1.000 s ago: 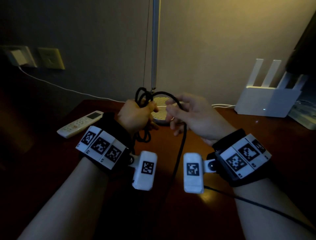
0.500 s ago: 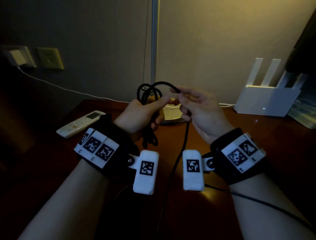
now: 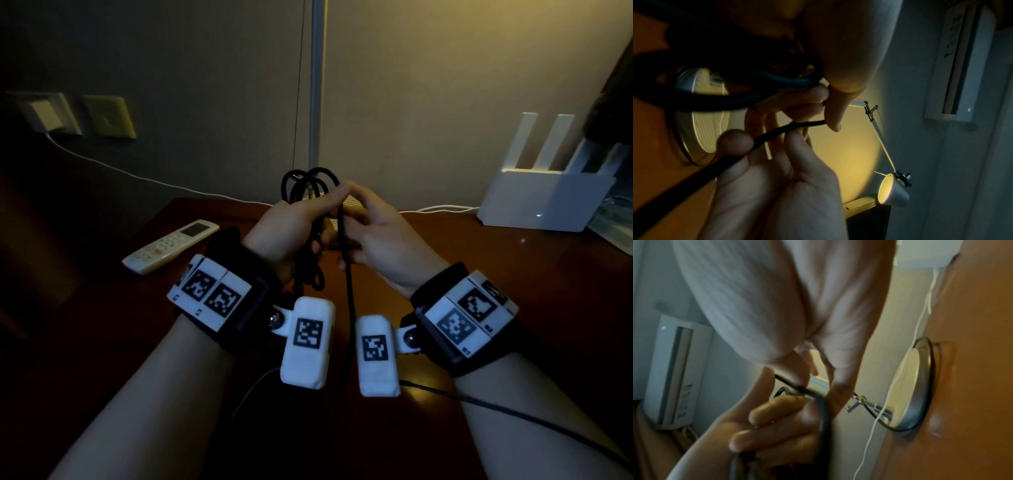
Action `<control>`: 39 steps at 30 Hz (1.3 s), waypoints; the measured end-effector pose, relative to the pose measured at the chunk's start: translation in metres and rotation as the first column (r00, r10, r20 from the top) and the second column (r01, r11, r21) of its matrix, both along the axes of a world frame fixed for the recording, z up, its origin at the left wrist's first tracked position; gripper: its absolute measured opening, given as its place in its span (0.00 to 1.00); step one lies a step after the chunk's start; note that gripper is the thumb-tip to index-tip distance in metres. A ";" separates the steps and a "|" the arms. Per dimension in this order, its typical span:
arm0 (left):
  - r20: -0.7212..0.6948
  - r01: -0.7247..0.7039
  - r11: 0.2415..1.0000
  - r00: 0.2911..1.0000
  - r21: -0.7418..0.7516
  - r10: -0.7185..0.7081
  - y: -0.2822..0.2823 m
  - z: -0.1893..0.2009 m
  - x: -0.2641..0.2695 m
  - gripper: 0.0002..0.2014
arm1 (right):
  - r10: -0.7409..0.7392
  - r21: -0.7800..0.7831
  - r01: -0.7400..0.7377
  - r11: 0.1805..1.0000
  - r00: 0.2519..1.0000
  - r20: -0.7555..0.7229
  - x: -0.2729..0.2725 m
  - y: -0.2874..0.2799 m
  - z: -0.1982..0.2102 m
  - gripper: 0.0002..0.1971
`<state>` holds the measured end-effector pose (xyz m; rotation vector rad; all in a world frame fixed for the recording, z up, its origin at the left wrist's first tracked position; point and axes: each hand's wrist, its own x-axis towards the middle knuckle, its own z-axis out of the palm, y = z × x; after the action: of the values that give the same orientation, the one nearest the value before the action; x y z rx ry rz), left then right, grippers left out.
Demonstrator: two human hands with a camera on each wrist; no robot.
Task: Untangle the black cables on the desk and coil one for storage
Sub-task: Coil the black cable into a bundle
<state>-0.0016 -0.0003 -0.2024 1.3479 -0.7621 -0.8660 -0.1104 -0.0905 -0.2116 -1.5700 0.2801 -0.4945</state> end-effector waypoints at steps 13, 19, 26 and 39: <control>-0.107 -0.296 0.953 0.952 -0.067 0.288 0.002 -0.001 0.026 0.17 | 0.201 0.018 -0.202 0.979 0.958 -0.203 -0.004 0.002 -0.004 0.16; -0.227 -0.133 0.985 0.968 -0.109 0.106 0.009 0.008 0.024 0.16 | -0.153 -0.061 0.152 0.987 0.988 -0.024 -0.001 -0.008 -0.006 0.07; -0.115 -0.124 0.992 0.986 -0.027 0.120 0.007 0.008 0.014 0.21 | -0.174 -0.297 0.154 0.942 0.984 -0.042 0.004 -0.001 -0.014 0.07; -0.325 -0.303 0.947 0.911 -0.105 0.255 0.001 0.006 0.031 0.22 | 0.031 -0.248 -0.123 0.961 0.938 -0.345 0.006 0.000 -0.025 0.10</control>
<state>0.0293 0.0007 -0.1962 1.1170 -0.3714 -0.7476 -0.1044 -0.0906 -0.2362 -1.9237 0.4242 -0.2009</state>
